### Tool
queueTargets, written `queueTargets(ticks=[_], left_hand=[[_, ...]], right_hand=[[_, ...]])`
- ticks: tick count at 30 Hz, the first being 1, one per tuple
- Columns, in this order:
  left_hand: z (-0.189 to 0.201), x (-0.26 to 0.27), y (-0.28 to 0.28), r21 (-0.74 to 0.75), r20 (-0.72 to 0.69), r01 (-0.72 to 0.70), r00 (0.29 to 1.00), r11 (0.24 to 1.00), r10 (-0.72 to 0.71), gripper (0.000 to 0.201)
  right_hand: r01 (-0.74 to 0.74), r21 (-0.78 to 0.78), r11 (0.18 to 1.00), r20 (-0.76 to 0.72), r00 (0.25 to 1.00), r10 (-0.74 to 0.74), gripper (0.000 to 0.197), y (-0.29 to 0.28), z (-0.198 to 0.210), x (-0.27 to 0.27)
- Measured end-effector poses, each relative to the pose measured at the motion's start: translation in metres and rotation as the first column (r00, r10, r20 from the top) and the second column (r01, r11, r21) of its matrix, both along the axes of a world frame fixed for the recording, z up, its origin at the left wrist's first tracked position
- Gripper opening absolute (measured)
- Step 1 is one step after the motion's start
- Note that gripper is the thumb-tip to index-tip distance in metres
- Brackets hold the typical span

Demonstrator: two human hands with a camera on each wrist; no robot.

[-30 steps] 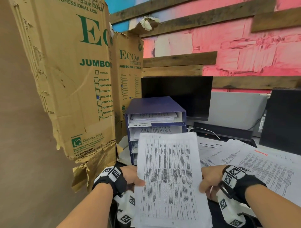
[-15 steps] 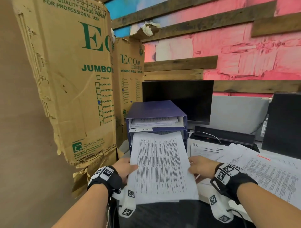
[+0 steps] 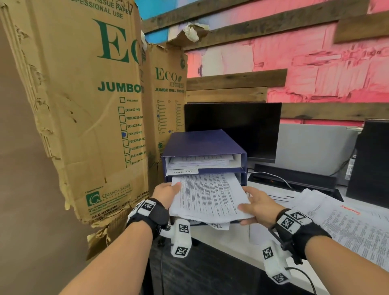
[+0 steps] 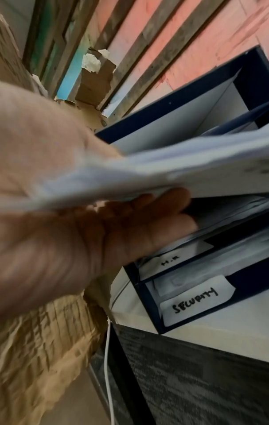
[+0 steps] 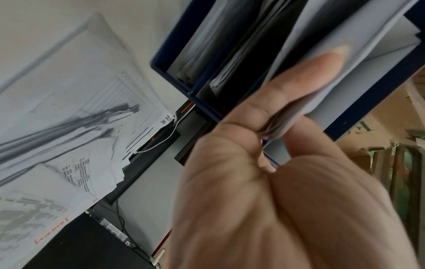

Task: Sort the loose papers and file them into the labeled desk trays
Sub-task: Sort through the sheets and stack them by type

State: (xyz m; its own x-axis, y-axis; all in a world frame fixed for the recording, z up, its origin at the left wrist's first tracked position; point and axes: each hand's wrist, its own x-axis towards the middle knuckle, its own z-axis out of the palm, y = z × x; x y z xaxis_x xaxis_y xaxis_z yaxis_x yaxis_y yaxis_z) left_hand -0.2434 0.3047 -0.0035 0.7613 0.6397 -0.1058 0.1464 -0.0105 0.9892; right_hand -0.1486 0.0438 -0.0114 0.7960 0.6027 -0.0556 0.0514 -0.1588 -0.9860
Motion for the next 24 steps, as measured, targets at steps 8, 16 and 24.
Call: queueTargets(ticks=[8,16,24], left_hand=[[-0.001,0.013,-0.004,-0.297,0.066,0.081,0.996,0.951,-0.064,0.04],[0.017,0.03,-0.019,-0.587,0.28,0.138,0.959,0.798,0.04,0.031],[0.02,0.016,-0.004,-0.26,-0.015,0.172,0.983,0.95,-0.182,0.013]], right_hand=[[0.199,0.012,0.98,0.239,0.951,-0.196,0.046,0.023,0.01,0.015],[0.37,-0.452,0.812,0.709,0.701,0.075,0.048,0.031,0.001,0.03],[0.522,-0.45,0.724,0.731,0.681,-0.036,0.032,0.061,0.029,0.033]])
